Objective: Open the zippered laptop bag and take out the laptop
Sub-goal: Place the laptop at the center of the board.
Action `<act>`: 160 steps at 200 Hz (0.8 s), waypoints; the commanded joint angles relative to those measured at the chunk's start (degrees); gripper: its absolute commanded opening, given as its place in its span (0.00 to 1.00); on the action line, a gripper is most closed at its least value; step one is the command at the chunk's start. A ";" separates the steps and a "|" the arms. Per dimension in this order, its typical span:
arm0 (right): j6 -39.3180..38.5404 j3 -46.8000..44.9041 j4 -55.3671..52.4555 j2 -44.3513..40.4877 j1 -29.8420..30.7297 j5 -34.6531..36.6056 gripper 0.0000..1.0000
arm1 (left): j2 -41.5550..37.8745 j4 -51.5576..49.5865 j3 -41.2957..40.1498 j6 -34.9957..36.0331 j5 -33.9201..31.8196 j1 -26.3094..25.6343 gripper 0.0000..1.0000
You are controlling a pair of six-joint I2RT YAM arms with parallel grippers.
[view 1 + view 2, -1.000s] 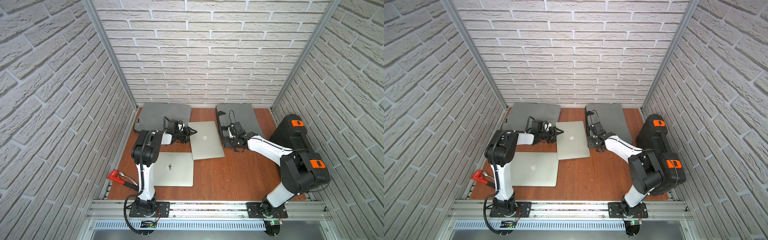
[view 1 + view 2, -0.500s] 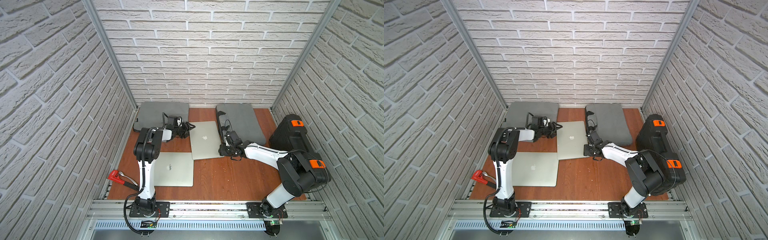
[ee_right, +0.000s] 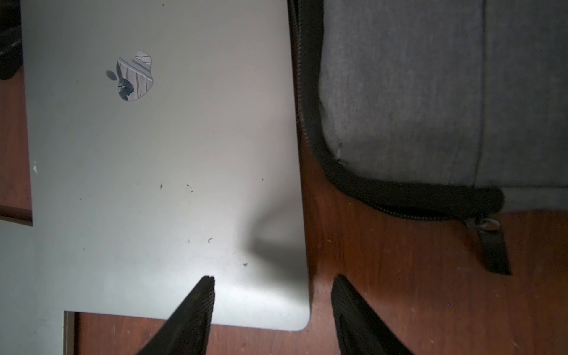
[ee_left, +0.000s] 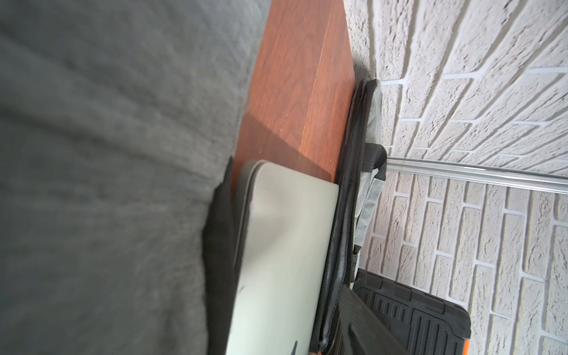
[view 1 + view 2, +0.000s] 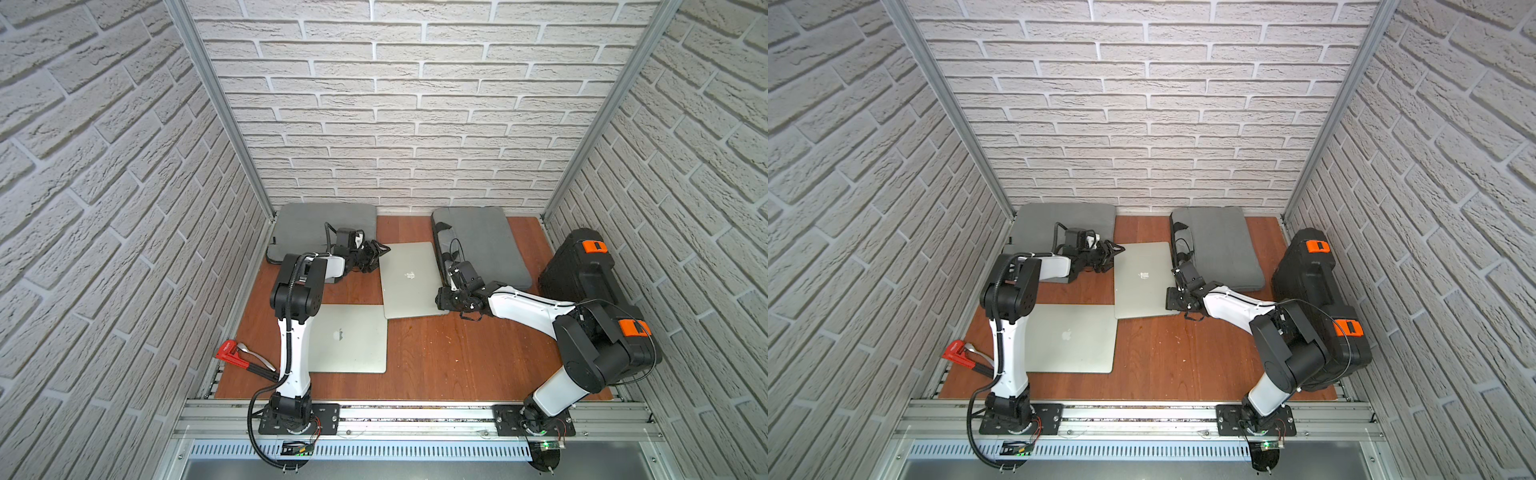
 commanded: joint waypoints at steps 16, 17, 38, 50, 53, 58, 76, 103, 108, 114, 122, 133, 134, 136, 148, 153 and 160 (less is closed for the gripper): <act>-1.52 -0.77 -1.31 -1.39 -1.02 1.92 0.64 | 2.39 1.42 1.65 -0.48 -1.93 -2.61 0.64; -1.55 -0.76 -1.30 -1.39 -1.07 1.93 0.64 | 2.39 1.42 1.62 -0.49 -1.93 -2.71 0.64; -2.38 -0.20 -1.30 -0.33 -2.62 1.99 0.64 | 2.16 2.28 1.15 -1.49 -2.11 -3.62 0.64; -2.92 0.34 -1.29 0.56 -3.65 2.27 0.64 | 2.12 2.55 0.75 -1.86 -2.29 -4.15 0.64; -3.08 0.51 -1.22 0.82 -3.93 2.30 0.64 | 2.10 2.56 0.71 -1.90 -2.29 -4.27 0.64; -3.35 0.80 -1.21 1.26 -4.45 2.30 0.64 | 2.00 2.54 0.56 -1.99 -2.42 -4.54 0.64; -4.58 2.53 -1.68 3.18 -6.04 2.67 0.62 | 1.70 2.84 -0.05 -2.33 -2.47 -5.43 0.63; -6.33 4.85 -2.50 5.39 -7.73 4.64 0.51 | 0.23 3.38 -2.23 -2.71 -2.81 -5.66 0.63; -6.67 5.32 -2.61 5.83 -7.92 5.05 0.48 | -0.12 3.28 -2.71 -2.62 -2.90 -5.63 0.63; -7.44 5.97 -3.03 6.26 -8.20 5.72 0.45 | -0.55 3.16 -3.11 -2.48 -3.08 -5.54 0.63; -8.36 7.06 -3.82 6.96 -8.63 6.47 0.42 | -1.01 2.94 -3.67 -2.36 -3.25 -5.31 0.63; -9.54 8.38 -4.62 7.92 -9.17 7.40 0.40 | -1.75 2.52 -4.32 -2.10 -3.35 -5.06 0.63; -9.64 8.48 -4.67 8.01 -9.27 7.48 0.40 | -1.83 2.45 -4.36 -2.09 -3.39 -5.08 0.63; -9.83 8.72 -4.78 8.17 -9.33 7.79 0.39 | -1.94 2.36 -4.54 -2.08 -3.42 -4.98 0.63; -11.01 10.04 -5.65 9.00 -9.93 8.55 0.40 | -2.98 1.58 -5.21 -1.83 -3.35 -4.94 0.63; -11.50 10.62 -6.05 9.28 -10.14 8.78 0.39 | -3.47 1.05 -5.45 -1.54 -3.35 -4.97 0.63; -11.95 11.32 -6.66 9.59 -10.38 9.05 0.40 | -4.21 0.05 -5.88 -1.11 -3.50 -4.97 0.63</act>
